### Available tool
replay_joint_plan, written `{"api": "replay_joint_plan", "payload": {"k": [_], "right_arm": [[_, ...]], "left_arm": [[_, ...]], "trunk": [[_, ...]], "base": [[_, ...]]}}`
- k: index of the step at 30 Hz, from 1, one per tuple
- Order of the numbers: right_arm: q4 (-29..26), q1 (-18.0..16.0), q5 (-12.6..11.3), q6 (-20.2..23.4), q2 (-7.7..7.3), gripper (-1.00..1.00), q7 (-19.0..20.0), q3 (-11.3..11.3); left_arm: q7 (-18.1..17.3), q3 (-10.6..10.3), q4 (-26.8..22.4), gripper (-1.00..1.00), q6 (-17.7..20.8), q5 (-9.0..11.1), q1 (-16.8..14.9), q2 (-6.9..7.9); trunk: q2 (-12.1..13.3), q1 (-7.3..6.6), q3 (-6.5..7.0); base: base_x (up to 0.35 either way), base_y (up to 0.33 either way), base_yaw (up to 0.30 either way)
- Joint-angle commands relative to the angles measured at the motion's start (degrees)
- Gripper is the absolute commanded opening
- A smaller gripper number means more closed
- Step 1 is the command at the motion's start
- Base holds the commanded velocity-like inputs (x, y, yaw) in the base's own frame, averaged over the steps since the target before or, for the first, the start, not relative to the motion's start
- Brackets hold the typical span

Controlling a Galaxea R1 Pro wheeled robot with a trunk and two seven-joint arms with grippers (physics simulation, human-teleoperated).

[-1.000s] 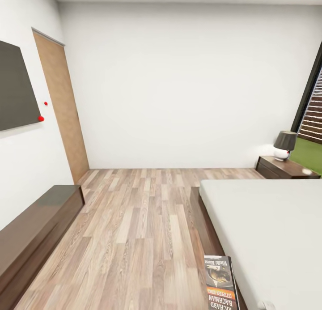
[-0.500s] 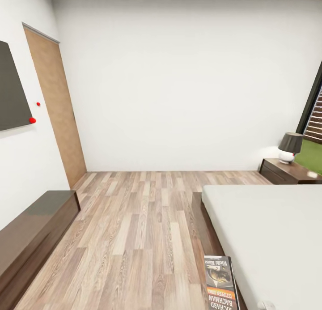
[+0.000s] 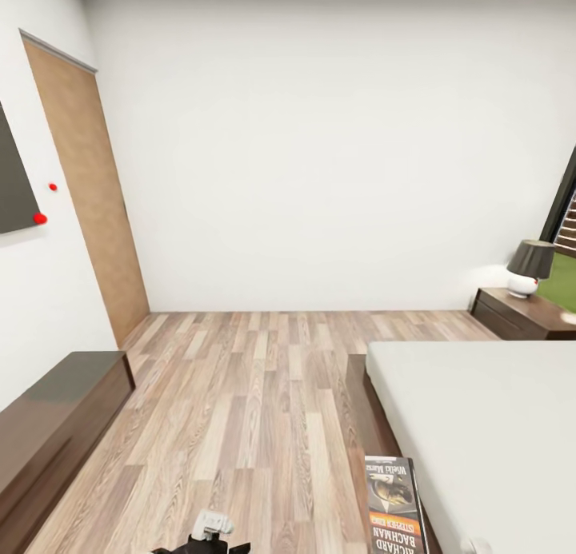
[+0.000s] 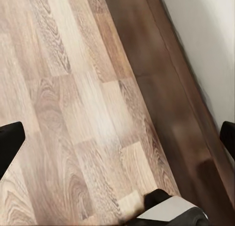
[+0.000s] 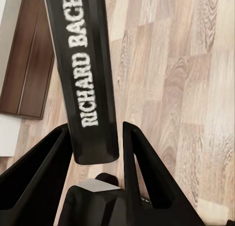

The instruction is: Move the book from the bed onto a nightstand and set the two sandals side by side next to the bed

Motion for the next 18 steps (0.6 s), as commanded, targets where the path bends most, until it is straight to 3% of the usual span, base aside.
{"api": "replay_joint_plan", "payload": {"k": [1, 18], "right_arm": [[-0.07, -0.05, -0.75, 0.61, -0.05, -1.0, 0.12, 0.15], [0.02, -0.05, -0.7, 0.61, 0.04, -1.0, -0.25, 0.15]], "left_arm": [[-0.31, 0.44, 0.1, 1.0, -0.27, -0.38, -0.04, -0.06], [-0.19, 0.4, 1.49, 1.0, -0.54, -0.43, -0.03, -0.49]], "trunk": [[-0.07, 0.05, -0.09], [-0.07, 0.05, -0.09]], "base": [[0.333, 0.0, 0.0], [0.333, 0.0, 0.0]]}}
